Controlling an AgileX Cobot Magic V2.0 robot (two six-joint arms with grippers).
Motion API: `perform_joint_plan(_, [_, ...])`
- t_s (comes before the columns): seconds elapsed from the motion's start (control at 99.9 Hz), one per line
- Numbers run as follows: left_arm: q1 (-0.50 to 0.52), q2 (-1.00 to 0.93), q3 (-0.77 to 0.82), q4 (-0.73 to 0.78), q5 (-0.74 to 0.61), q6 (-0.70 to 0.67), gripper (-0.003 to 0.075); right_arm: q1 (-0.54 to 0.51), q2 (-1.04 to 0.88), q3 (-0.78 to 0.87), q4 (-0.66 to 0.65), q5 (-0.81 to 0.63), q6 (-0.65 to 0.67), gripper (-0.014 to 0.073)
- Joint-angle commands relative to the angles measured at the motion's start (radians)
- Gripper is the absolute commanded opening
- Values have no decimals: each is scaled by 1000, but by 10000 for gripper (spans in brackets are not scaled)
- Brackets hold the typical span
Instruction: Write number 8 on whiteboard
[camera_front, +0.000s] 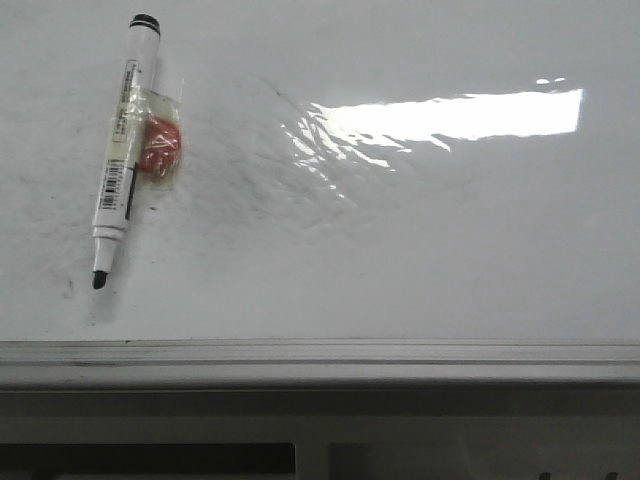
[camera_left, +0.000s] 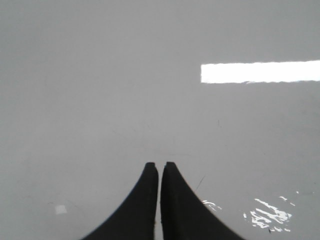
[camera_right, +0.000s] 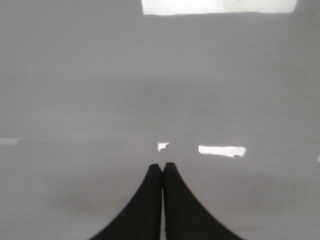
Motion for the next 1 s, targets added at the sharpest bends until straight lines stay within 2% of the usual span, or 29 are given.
perform_joint_plan(0.0, [-8,42,-39,-15,-98,-6,64,-7,21,-38,1,-59,-1,-64])
perform_joint_plan(0.17, [-8,103,-19,-40,-227,-6,279,-7,21,-38,1,-13,-1,-63])
perform_joint_plan(0.24, [-23,127,-19,-37,-256,-6,328,-7,21,-36,1,-10,-1,-64])
perform_joint_plan(0.38, [-133,176,-19,-37,-299,-6,333,-7,21,-36,1,-10,-1,-63])
perform_joint_plan(0.74, [-667,299,-19,-41,-360,-6,333,-7,21,-35,1,-8,-1,-63])
perform_joint_plan(0.88, [-787,392,-19,-77,-383,-6,333,-7,21,-35,1,-4,-1,-64])
perform_joint_plan(0.991, [-823,483,-19,-115,-441,-6,333,-7,21,-35,1,0,-1,-63])
